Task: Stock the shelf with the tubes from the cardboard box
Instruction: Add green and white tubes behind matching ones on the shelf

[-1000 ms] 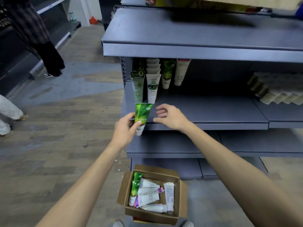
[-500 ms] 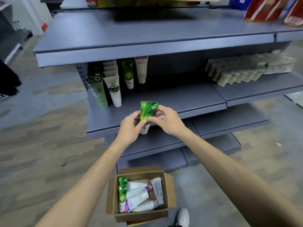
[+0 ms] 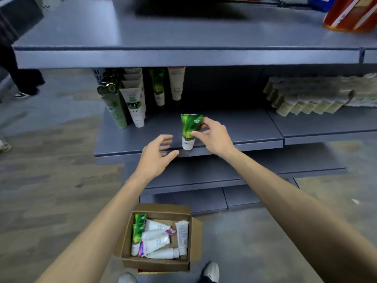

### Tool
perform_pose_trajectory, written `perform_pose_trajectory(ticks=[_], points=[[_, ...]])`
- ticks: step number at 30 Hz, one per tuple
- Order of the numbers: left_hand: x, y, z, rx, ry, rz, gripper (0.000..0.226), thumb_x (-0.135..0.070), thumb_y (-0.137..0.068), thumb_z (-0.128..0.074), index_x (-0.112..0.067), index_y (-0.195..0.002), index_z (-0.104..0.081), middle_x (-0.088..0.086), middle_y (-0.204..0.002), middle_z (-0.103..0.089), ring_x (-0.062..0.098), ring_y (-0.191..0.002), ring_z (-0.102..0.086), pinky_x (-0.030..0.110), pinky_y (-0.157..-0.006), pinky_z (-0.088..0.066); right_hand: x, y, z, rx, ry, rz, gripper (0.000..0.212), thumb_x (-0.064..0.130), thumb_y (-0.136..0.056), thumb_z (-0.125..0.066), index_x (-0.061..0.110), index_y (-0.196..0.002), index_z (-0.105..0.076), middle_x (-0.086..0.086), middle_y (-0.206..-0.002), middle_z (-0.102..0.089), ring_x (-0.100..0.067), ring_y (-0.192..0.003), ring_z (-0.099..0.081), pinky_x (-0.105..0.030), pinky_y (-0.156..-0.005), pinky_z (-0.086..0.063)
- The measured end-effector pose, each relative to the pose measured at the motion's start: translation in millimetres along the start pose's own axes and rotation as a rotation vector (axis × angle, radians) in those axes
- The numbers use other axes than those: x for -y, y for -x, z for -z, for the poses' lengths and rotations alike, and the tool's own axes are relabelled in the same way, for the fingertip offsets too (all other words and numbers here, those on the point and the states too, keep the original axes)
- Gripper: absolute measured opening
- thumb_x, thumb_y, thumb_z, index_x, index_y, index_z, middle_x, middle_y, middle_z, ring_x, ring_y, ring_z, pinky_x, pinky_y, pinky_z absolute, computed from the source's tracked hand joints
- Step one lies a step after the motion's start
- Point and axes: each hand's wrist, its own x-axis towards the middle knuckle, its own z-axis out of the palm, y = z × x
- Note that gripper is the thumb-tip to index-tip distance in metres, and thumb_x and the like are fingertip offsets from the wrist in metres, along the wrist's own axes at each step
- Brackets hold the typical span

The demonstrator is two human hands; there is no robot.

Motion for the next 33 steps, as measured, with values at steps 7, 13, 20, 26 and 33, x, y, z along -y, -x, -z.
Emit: perform_pose_trajectory(ticks=[7, 13, 20, 26, 33], points=[[31, 12, 52, -0.029, 0.014, 0.047, 0.041, -0.025, -0.086, -0.074, -0.022, -0.124, -0.058, -0.004, -0.111, -0.067, 0.009, -0.102, -0.066, 0.026, -0.089, -0.054, 17, -38, -36, -0.007, 0.019, -0.008, 0.019, 0.022, -0.088, -0.070, 0.014, -0.104, -0.063, 0.006, -0.085, -0.064, 0.000, -0.063, -0.059, -0.001, -0.054, -0.038], [49, 1, 100, 0.012, 0.022, 0.054, 0.039, -0.023, -0.087, -0.073, -0.022, -0.123, -0.059, -0.002, -0.103, -0.069, 0.009, -0.093, -0.069, 0.027, -0.083, -0.055, 31, -60, -63, -0.055, 0.007, -0.053, 0.020, 0.021, -0.089, -0.069, 0.011, -0.105, -0.063, -0.001, -0.091, -0.067, -0.004, -0.066, -0.059, -0.002, -0.053, -0.040], [48, -22, 95, -0.031, 0.045, 0.064, 0.035, -0.023, -0.085, -0.074, -0.024, -0.118, -0.060, -0.004, -0.100, -0.070, 0.008, -0.091, -0.069, 0.033, -0.087, -0.056, 37, -93, -77, -0.035, 0.018, -0.049, 0.028, 0.025, -0.089, -0.068, 0.014, -0.114, -0.063, -0.001, -0.101, -0.067, -0.012, -0.081, -0.060, -0.012, -0.058, -0.040], [42, -34, 74, -0.042, 0.081, 0.096, 0.035, -0.023, -0.086, -0.073, -0.022, -0.118, -0.061, -0.005, -0.097, -0.070, 0.013, -0.091, -0.069, 0.041, -0.087, -0.057, 31, -126, -72, 0.020, 0.140, 0.021, 0.036, 0.033, -0.090, -0.066, 0.010, -0.118, -0.062, -0.004, -0.111, -0.069, -0.018, -0.097, -0.064, -0.015, -0.064, -0.039], [50, -28, 61, -0.080, 0.116, 0.157, 0.033, -0.021, -0.088, -0.071, -0.018, -0.120, -0.061, -0.004, -0.096, -0.071, 0.016, -0.088, -0.070, 0.035, -0.084, -0.056, 31, -159, -78, 0.019, 0.214, 0.040, 0.037, 0.029, -0.097, -0.056, 0.012, -0.129, -0.053, -0.010, -0.128, -0.060, -0.025, -0.116, -0.056, -0.014, -0.074, -0.033]])
